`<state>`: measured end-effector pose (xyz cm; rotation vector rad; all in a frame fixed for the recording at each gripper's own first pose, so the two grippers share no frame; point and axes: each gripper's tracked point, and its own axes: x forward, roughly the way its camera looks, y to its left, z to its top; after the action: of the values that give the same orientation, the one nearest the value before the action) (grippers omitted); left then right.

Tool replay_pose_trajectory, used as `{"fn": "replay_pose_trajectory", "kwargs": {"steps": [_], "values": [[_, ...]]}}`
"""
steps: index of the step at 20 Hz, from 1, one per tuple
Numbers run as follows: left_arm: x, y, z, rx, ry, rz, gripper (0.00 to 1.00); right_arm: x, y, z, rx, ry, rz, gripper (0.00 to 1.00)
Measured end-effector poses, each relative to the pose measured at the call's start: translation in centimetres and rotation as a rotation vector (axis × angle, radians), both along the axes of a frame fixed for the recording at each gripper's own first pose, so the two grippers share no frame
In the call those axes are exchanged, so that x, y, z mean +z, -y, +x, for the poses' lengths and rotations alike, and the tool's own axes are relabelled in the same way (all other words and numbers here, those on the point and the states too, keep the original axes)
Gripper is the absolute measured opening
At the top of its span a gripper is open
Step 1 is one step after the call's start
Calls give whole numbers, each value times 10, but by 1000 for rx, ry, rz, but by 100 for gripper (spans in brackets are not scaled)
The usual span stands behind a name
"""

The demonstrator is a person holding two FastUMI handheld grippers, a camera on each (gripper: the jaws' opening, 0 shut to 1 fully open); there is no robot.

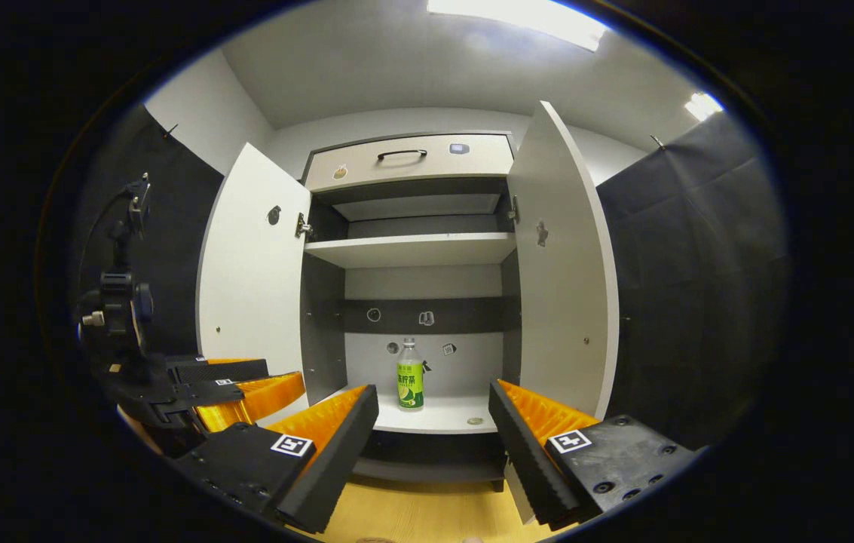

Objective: Grasp the bottle in the cabinet with the left hand and place it on the coaster, then close the right door with the right hand and the left door with the left hand.

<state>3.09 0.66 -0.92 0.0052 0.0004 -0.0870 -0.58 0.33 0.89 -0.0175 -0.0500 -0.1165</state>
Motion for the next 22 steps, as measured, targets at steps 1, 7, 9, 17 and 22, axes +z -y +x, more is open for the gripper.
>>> {"fn": "replay_pose_trajectory", "kwargs": {"steps": [1, 7, 9, 17, 22], "values": [[1, 0, 4, -7, 2, 0, 95, -3, 1, 0, -11, -8, -13, 97], [0, 4, 43, -11, 9, 0, 96, -11, 8, 21, 0, -32, -23, 97], [-4, 6, 66, -3, 12, -10, 95, -16, 13, 36, 31, -41, -20, 98], [-29, 16, 202, 10, 50, 21, 95, -45, 45, 107, 113, -68, -33, 98], [-61, 11, 277, 59, 36, 55, 96, -66, 42, 136, 167, -86, -96, 98]]}}
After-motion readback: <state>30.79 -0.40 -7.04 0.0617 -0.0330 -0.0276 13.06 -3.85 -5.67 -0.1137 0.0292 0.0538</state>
